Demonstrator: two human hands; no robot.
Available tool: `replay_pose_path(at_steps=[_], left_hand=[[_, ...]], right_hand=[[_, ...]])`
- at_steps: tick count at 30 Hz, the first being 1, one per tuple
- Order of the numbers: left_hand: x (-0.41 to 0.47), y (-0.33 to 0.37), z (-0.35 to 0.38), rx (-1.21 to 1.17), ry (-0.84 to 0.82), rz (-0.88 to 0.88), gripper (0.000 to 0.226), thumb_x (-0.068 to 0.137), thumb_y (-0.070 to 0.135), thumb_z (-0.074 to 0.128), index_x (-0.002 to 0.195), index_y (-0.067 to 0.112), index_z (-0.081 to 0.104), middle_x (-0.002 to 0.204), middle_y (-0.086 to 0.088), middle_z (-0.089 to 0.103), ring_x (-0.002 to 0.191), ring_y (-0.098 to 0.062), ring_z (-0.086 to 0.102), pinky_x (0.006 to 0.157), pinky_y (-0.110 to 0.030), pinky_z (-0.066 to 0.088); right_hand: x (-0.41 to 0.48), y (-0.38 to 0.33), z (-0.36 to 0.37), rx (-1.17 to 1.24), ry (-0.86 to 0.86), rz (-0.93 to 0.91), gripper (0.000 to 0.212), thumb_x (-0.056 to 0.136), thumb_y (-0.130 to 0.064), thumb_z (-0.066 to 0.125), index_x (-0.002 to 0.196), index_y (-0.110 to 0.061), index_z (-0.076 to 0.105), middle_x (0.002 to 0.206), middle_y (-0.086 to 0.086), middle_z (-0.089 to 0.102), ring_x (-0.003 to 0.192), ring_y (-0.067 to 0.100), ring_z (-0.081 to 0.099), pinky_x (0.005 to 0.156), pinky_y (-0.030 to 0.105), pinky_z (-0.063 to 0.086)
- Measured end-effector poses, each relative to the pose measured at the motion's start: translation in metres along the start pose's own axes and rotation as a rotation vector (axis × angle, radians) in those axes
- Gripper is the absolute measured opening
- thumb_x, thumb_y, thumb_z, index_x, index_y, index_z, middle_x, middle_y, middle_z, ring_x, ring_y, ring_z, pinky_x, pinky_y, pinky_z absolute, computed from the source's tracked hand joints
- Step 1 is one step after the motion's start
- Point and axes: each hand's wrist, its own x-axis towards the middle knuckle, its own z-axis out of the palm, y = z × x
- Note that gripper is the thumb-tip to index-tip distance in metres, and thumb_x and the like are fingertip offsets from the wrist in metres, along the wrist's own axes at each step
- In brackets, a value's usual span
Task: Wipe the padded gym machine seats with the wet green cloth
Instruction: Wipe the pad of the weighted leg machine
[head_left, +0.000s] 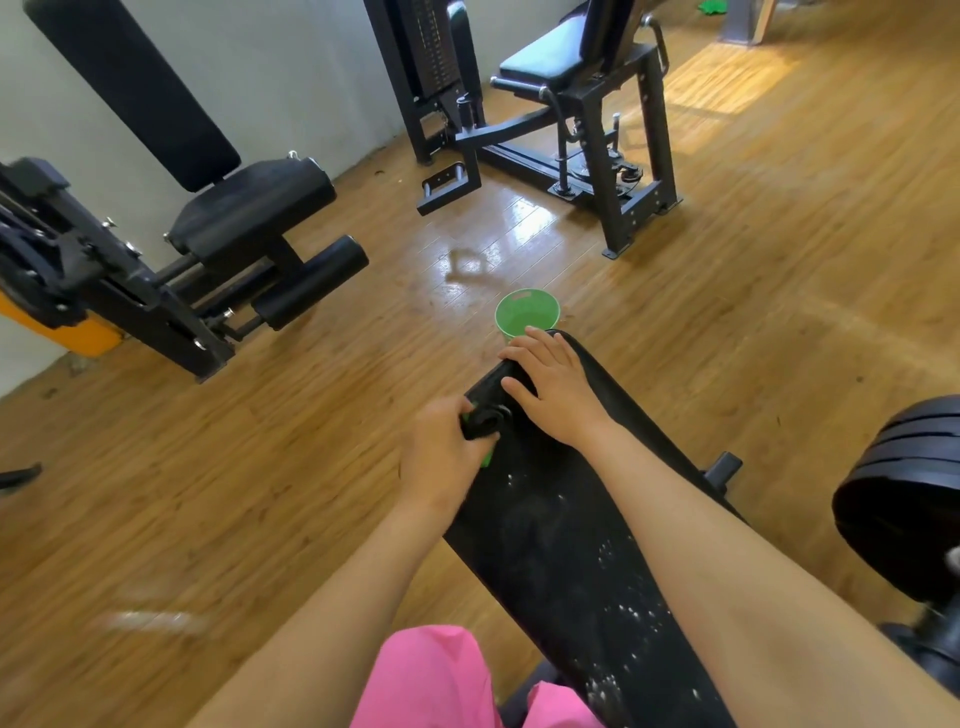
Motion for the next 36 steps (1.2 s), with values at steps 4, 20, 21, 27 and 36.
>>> replay_pose_path(at_steps=[4,20,21,27,36], left_hand=[[-0.019,0.011,0.016,-0.005,-0.122,0.006,0.016,0.080,0.031,0.076,0.086,0.024,0.062,0.082,0.011,0.061,0.076,-0.003,0.054,0.064,-0.017,0.038],[-0.027,-0.003,-0.068,-0.608,-0.461,-0.191,0.060,0.059,0.038,0.081,0.105,0.014,0.051,0.110,-0.006,0.064,0.092,-0.021,0.069,0.079,-0.037,0.059],[-0.027,-0.003,-0.069,-0.625,-0.444,-0.202,0.057,0.060,0.036,0.080,0.104,0.013,0.052,0.111,-0.008,0.063,0.093,-0.023,0.069,0.082,-0.041,0.058],[-0.026,-0.010,-0.067,-0.731,-0.425,-0.141,0.022,0.088,0.016,0.065,0.107,0.008,0.058,0.107,-0.008,0.067,0.098,-0.018,0.068,0.082,-0.027,0.056],[0.023,-0.067,-0.031,-0.264,-0.307,-0.158,0.034,0.097,0.037,0.052,0.125,0.018,0.048,0.120,0.000,0.056,0.106,-0.012,0.055,0.078,-0.019,0.047]], right_hand=[[0.000,-0.008,-0.016,0.187,-0.079,0.062,0.036,0.099,-0.021,0.051,0.135,-0.017,0.052,0.146,-0.001,0.044,0.146,0.014,0.017,0.121,0.031,0.000],[-0.047,-0.080,-0.078,0.538,-0.558,0.072,0.045,0.078,-0.035,0.078,0.119,-0.030,0.060,0.107,-0.015,0.065,0.101,0.001,0.062,0.095,0.033,0.052],[-0.047,-0.082,-0.081,0.547,-0.554,0.070,0.040,0.079,-0.030,0.079,0.115,-0.027,0.061,0.103,-0.013,0.066,0.098,0.003,0.063,0.093,0.035,0.053],[-0.056,-0.085,-0.073,0.485,-0.514,0.161,0.044,0.081,-0.015,0.072,0.118,-0.025,0.050,0.099,-0.003,0.060,0.088,0.022,0.064,0.077,0.039,0.057],[-0.118,-0.075,-0.029,0.656,-0.100,0.609,0.023,0.089,-0.024,0.068,0.109,-0.023,0.057,0.102,-0.008,0.062,0.095,0.006,0.061,0.066,0.012,0.049]])
